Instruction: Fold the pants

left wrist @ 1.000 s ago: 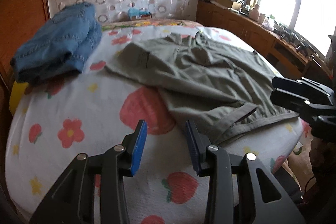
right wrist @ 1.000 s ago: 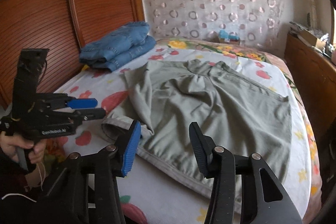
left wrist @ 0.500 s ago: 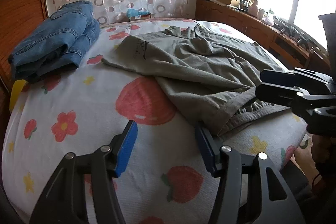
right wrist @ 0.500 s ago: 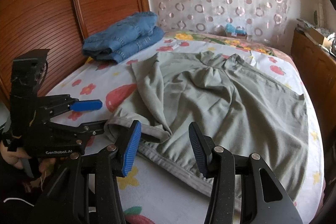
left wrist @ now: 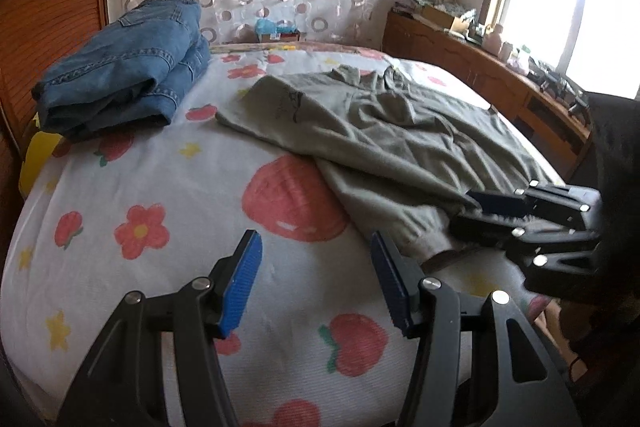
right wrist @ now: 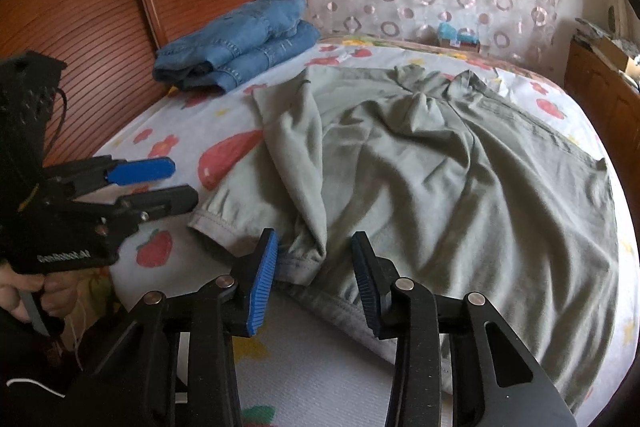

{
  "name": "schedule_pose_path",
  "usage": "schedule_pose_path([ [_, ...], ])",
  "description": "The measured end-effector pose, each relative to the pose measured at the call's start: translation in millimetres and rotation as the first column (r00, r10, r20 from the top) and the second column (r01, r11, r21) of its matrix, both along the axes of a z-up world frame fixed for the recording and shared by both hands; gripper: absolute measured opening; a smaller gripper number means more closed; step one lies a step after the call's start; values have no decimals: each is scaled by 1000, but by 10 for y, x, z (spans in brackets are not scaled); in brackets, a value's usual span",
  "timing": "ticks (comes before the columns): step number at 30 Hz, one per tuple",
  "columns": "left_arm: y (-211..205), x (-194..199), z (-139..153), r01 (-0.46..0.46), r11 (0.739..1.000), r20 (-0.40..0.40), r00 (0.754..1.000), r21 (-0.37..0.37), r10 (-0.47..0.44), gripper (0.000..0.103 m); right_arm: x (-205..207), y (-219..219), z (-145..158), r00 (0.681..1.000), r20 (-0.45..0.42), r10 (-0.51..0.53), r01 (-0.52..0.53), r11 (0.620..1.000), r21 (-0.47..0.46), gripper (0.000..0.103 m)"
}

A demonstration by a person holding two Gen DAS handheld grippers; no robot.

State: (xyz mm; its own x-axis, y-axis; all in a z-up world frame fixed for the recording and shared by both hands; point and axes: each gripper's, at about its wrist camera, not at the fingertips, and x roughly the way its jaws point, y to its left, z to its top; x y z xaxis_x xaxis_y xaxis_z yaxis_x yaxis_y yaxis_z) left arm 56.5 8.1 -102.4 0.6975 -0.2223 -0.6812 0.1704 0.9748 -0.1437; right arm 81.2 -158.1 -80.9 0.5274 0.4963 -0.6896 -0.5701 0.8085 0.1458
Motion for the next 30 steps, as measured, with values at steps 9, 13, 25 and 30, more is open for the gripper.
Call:
schedule_pose_path([
  [9, -26, -32, 69, 0, 1000, 21, 1000, -24, 1, 56, -38, -5, 59, 999, 32, 19, -20, 1000, 22, 6],
  [13, -67, -43, 75, 9, 1000, 23, 1000, -12, -8, 56, -74, -49, 187, 997, 83, 8, -11, 999, 40, 4],
  [25, -213, 5, 199, 38, 999, 40, 998, -2, -37, 56, -135, -332, 452, 985, 169, -40, 31, 998, 59, 3],
  [30, -393, 72, 299, 77, 997, 54, 995, 16, -78, 56, -198, -556, 576, 975, 207, -79, 66, 996, 66, 3],
])
